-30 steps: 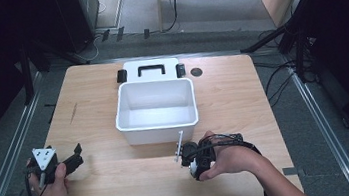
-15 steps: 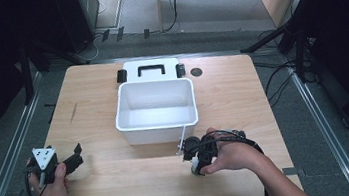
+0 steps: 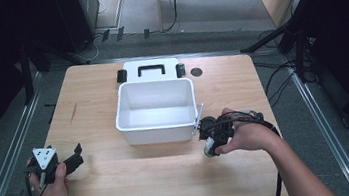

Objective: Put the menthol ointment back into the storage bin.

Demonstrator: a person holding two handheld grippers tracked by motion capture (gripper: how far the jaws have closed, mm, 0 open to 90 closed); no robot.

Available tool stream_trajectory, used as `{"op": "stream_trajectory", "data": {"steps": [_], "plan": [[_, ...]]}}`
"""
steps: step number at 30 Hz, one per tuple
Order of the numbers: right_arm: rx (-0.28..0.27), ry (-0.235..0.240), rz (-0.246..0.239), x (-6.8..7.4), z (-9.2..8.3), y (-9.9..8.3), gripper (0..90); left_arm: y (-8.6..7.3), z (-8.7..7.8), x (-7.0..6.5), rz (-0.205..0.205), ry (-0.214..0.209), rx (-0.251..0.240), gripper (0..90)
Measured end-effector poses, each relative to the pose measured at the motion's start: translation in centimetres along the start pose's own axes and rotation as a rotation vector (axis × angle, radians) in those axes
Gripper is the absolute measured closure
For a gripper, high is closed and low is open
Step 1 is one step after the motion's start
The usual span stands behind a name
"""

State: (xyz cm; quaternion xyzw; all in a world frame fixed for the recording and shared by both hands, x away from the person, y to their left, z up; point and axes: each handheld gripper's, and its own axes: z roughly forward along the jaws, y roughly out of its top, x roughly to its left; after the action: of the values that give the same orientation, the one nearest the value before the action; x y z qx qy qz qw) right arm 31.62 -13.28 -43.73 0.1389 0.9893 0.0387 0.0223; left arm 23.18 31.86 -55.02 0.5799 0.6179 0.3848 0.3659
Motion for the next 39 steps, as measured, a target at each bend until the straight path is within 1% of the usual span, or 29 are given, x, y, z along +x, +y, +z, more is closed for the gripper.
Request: {"op": "stream_trajectory", "data": {"steps": [1, 2, 3, 5, 6, 7, 8, 9, 11, 12, 13, 14, 15, 17, 18, 19, 20, 21, 22, 24, 25, 27, 29, 31, 33, 36, 39], "plan": [[0.000, 0.000, 0.000, 0.0, 0.0, 0.0, 51.5, 0.0, 0.0, 0.0, 0.000, 0.000, 0.000, 8.0], [-0.003, -0.008, -0.004, -0.7, -0.4, 0.0, 51.5, 0.0, 0.0, 0.0, -0.001, 0.000, -0.001, 8.0], [-0.006, -0.011, -0.011, -1.0, -0.6, 0.1, 51.5, 0.0, 0.0, 0.0, -0.001, 0.000, -0.001, 8.0], [-0.006, -0.015, -0.007, -1.5, -0.9, 0.2, 51.5, 0.0, 0.0, 0.0, -0.002, 0.000, 0.000, 8.0], [-0.007, -0.010, -0.004, -1.9, -1.1, 0.2, 51.5, 0.0, 0.0, 0.0, -0.002, -0.001, -0.001, 8.0], [-0.007, -0.010, -0.004, -1.9, -1.1, 0.2, 51.5, 0.0, 0.0, 0.0, -0.002, -0.001, -0.001, 8.0], [-0.004, -0.004, -0.006, -2.5, -1.2, 0.4, 51.5, 0.0, 0.0, 0.0, 0.003, -0.004, 0.001, 8.0], [-0.004, -0.002, -0.015, -2.7, -1.3, 0.4, 51.5, 0.0, 0.0, 0.0, 0.003, -0.004, 0.001, 8.0], [0.000, 0.002, -0.014, -2.9, -1.4, 0.5, 51.5, 0.0, 0.0, 0.0, 0.004, -0.005, 0.002, 8.1], [-0.006, 0.008, -0.024, -3.5, -1.5, 0.6, 51.5, 0.0, 0.0, 0.0, 0.004, -0.005, 0.002, 8.2], [-0.006, 0.008, -0.024, -3.5, -1.5, 0.6, 51.5, 0.0, 0.0, 0.0, 0.004, -0.006, 0.002, 8.2], [-0.004, 0.009, -0.025, -4.0, -1.5, 0.8, 51.5, 0.0, 0.0, 0.0, 0.003, -0.006, 0.002, 8.2], [-0.009, 0.012, -0.028, -4.2, -1.5, 0.8, 51.5, 0.0, 0.0, 0.0, 0.002, -0.006, 0.002, 8.2], [-0.004, 0.013, -0.024, -4.4, -1.6, 0.9, 51.5, 0.0, 0.0, 0.0, 0.002, -0.006, 0.001, 8.2], [0.000, 0.016, -0.028, -5.0, -1.6, 1.0, 51.5, 0.0, 0.0, 0.0, 0.003, -0.007, 0.001, 8.2], [0.007, 0.016, -0.020, -5.1, -1.6, 1.1, 51.5, 0.0, 0.0, 0.0, 0.004, -0.007, 0.001, 8.2], [0.006, 0.018, -0.023, -5.4, -1.6, 1.1, 51.5, 0.0, 0.0, 0.0, 0.005, -0.006, 0.001, 8.2], [0.006, 0.018, -0.023, -5.4, -1.6, 1.1, 51.5, 0.0, 0.0, 0.0, 0.005, -0.006, 0.001, 8.2], [0.013, 0.012, -0.018, -6.0, -1.7, 1.3, 51.5, 0.0, 0.0, 0.0, 0.005, -0.006, 0.000, 8.2], [0.014, 0.009, -0.026, -6.5, -1.8, 1.4, 51.5, 0.0, 0.0, 0.0, 0.006, -0.005, -0.001, 8.2], [0.020, 0.003, -0.016, -6.7, -1.9, 1.5, 51.5, 0.0, 0.0, 0.0, 0.007, -0.005, -0.001, 8.2], [0.015, -0.004, -0.021, -6.9, -2.0, 1.6, 51.5, 0.0, 0.0, 0.0, 0.004, -0.007, -0.002, 8.2], [0.011, -0.022, -0.019, -7.7, -2.4, 1.8, 51.5, 0.0, 0.0, -0.2, 0.013, -0.011, -0.003, 8.2], [0.003, -0.017, -0.008, -8.2, -2.6, 1.9, 51.5, 0.0, -0.1, -0.3, 0.023, -0.011, 0.001, 8.2], [0.008, -0.016, -0.003, -8.3, -2.8, 1.9, 51.5, 0.0, 0.0, -0.3, 0.023, -0.010, 0.000, 8.2], [0.015, -0.018, -0.017, -8.8, -3.5, 2.5, 51.5, 0.0, 0.0, -0.3, 0.020, -0.011, 0.001, 8.2], [0.031, -0.022, -0.015, -9.1, -4.2, 3.0, 51.5, 0.0, 0.0, -0.3, 0.018, -0.011, -0.002, 8.2]]}}
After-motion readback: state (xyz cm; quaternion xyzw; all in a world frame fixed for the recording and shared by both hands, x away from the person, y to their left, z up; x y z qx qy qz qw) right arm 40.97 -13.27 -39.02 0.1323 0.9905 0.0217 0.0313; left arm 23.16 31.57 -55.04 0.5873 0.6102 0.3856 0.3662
